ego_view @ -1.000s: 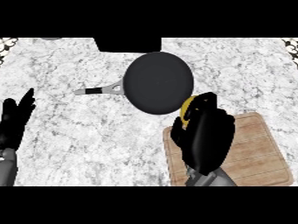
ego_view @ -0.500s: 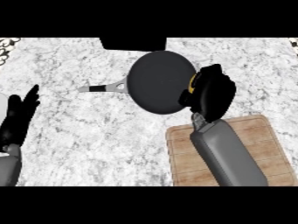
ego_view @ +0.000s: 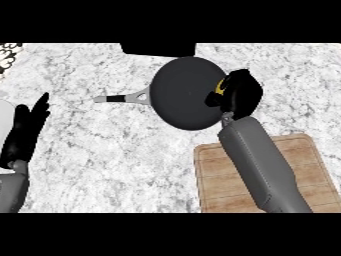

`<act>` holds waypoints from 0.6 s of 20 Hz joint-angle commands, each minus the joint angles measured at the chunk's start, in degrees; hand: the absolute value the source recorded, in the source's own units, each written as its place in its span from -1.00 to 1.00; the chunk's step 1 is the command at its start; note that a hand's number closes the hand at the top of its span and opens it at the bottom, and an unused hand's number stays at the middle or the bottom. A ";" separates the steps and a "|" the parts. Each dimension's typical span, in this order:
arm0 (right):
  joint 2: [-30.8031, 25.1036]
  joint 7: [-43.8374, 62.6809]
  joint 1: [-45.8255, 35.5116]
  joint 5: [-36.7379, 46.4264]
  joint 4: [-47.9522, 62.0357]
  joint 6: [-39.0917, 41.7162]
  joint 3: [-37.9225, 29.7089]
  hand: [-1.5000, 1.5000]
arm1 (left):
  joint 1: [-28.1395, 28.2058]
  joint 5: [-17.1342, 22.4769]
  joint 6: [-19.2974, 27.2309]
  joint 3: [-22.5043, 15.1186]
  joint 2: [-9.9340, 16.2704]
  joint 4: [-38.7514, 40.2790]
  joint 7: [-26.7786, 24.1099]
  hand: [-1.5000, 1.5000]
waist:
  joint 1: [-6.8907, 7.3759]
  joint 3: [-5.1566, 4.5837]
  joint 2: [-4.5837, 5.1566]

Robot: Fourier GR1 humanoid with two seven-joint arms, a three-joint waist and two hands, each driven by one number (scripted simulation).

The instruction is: Pick the lemon from the cutting board and place it in the pan

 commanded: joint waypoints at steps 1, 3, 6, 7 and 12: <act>0.31 -0.47 -3.09 -7.30 7.41 -11.96 -4.24 1.00 | -1.19 -0.74 0.27 -0.59 -0.06 -0.27 1.10 0.00 | 0.64 0.12 0.31; 0.31 -3.89 -4.75 -10.41 10.45 -13.98 -6.86 -1.00 | -0.24 -0.81 0.47 -1.41 -1.28 -0.84 0.50 0.00 | 1.30 0.15 0.57; 0.32 -6.68 -7.52 -15.40 14.20 -16.71 -8.03 -1.00 | -0.29 -0.16 -0.65 -1.02 -0.79 0.07 -1.03 0.00 | 2.01 0.09 0.78; 0.32 -8.19 -6.44 -15.57 15.66 -18.82 -7.74 -1.00 | -3.26 0.05 -0.76 -0.78 -0.33 -0.08 1.38 0.00 | 2.45 0.20 1.35; 0.32 -14.05 -9.77 -19.93 21.08 -24.10 -8.01 -1.00 | -3.10 -0.48 -0.63 -1.34 -0.90 0.67 0.11 0.00 | 3.18 0.13 1.41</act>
